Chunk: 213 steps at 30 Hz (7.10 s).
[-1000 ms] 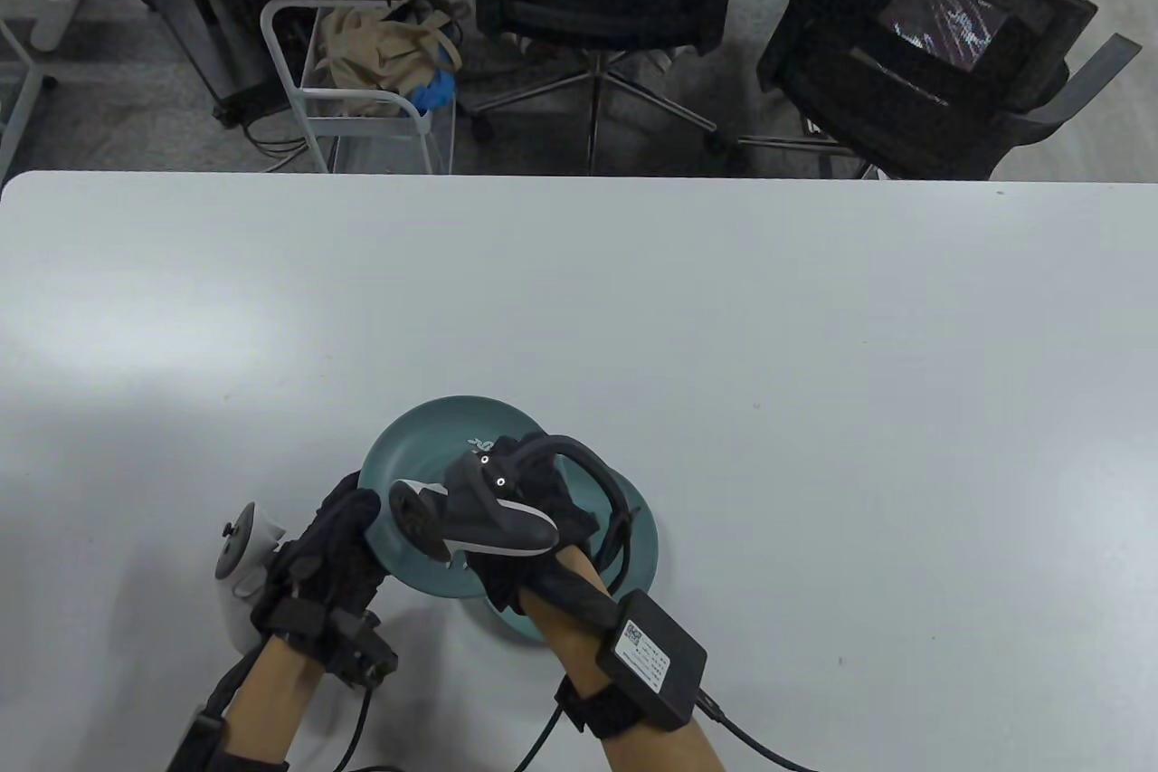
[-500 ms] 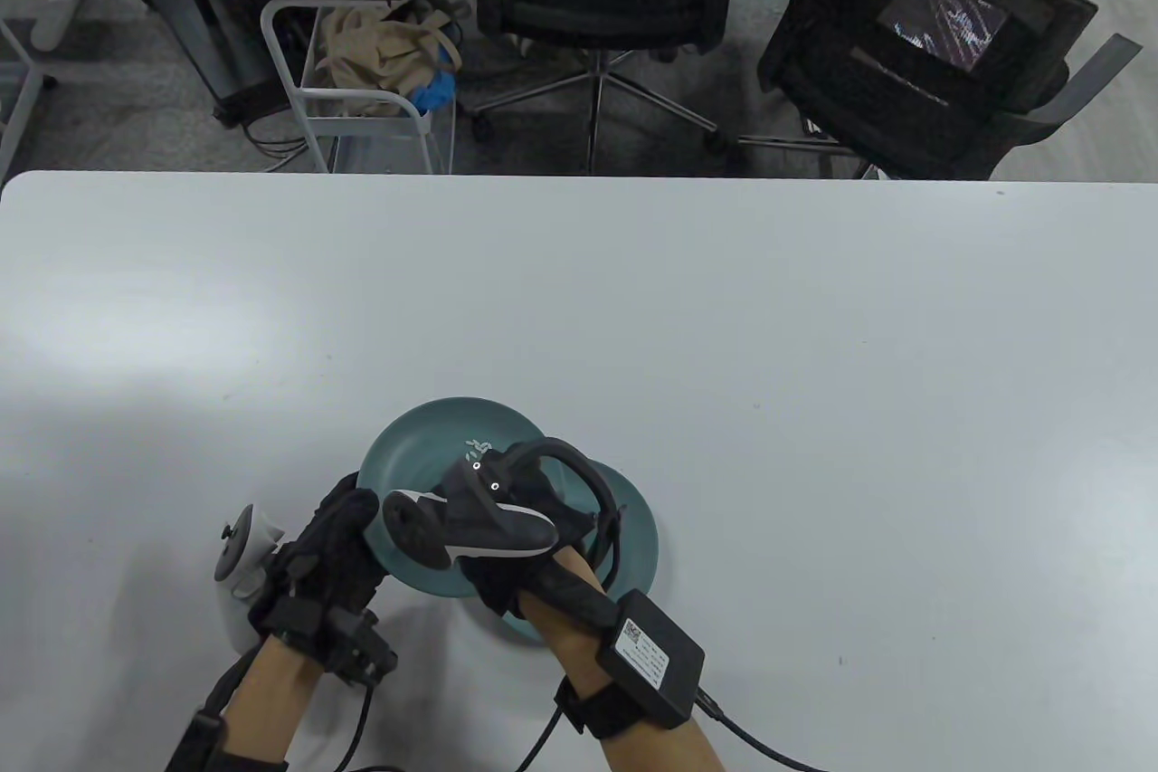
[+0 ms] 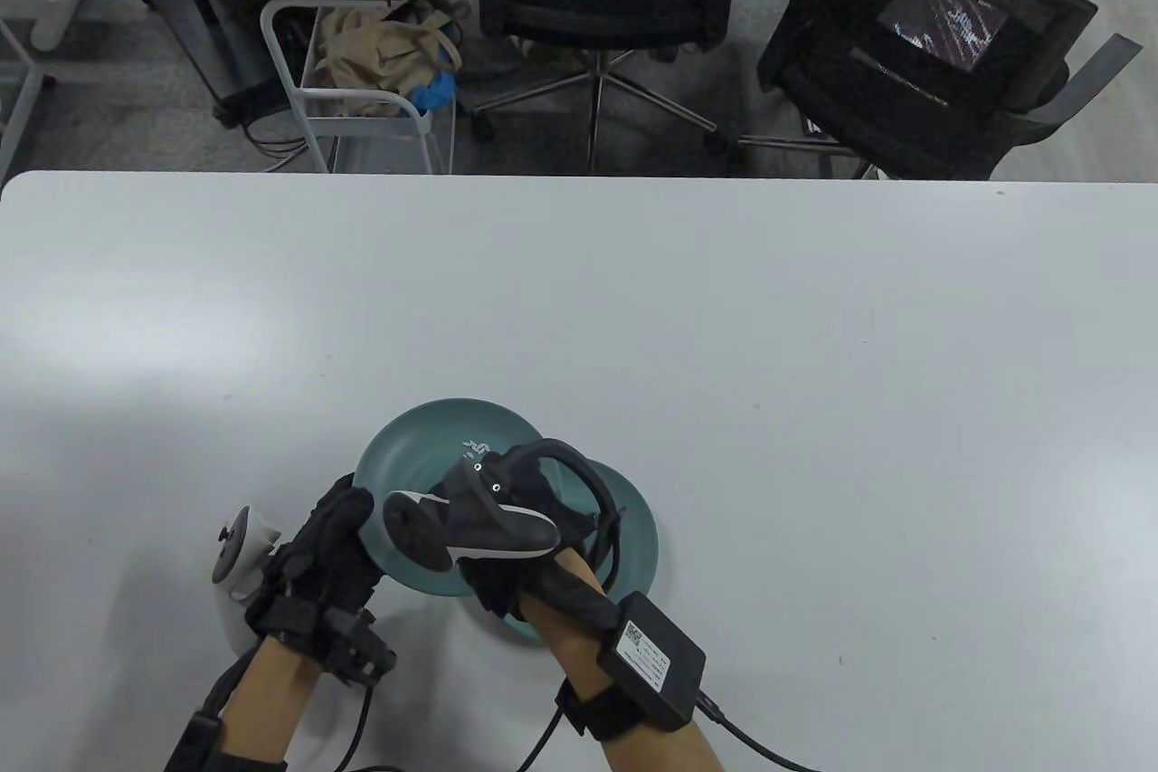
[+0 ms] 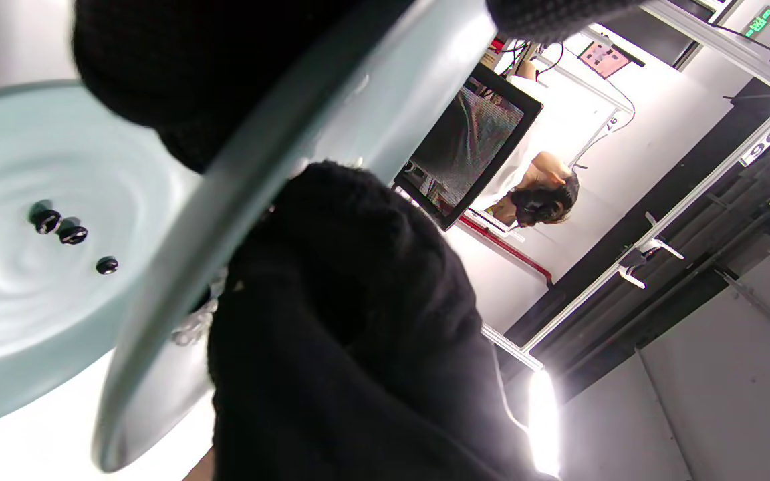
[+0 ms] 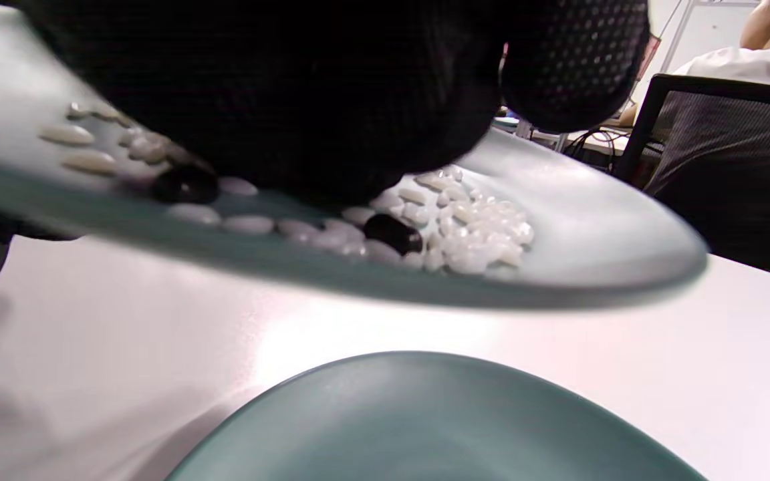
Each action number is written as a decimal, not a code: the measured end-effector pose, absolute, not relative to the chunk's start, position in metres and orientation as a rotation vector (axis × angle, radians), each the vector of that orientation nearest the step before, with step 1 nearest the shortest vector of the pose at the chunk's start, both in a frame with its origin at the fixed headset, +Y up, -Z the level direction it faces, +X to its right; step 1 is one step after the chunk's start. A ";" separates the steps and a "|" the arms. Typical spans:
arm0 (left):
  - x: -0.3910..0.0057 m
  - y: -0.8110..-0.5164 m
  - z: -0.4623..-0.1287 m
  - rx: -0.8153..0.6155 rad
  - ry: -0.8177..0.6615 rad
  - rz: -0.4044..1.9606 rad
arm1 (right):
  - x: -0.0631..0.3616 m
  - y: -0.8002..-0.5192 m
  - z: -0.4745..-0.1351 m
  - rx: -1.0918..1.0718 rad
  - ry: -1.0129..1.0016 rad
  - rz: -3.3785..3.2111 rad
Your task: Pick coffee beans with hand pinch into plate
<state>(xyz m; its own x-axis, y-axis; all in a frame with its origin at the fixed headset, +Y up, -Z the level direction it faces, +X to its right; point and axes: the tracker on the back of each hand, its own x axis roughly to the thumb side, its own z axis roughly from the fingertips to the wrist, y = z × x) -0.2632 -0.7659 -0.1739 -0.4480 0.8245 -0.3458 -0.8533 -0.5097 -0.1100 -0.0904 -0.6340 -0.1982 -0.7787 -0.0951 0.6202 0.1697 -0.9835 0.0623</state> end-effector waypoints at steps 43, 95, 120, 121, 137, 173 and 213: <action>-0.272 -0.756 -0.175 -0.385 0.078 2.083 | -0.035 -0.577 -0.195 -0.885 -0.034 -3.086; -0.276 -0.759 -0.176 -0.377 0.096 2.082 | 0.004 -0.589 -0.214 -0.435 -0.297 -3.075; -0.269 -0.758 -0.175 -0.395 0.051 2.067 | -0.034 -0.574 -0.194 -0.890 0.202 -3.187; -0.269 -0.758 -0.175 -0.395 0.051 2.068 | -0.037 -0.575 -0.193 -0.901 0.177 -3.172; -0.271 -0.757 -0.175 -0.381 0.074 2.074 | -0.088 -0.611 -0.179 -1.017 -0.088 -2.871; -0.271 -0.761 -0.171 -0.345 0.128 2.093 | -0.092 -0.622 -0.182 -0.981 -0.049 -2.855; -0.274 -0.761 -0.173 -0.360 0.133 2.081 | -0.030 -0.563 -0.184 -0.892 0.222 -3.145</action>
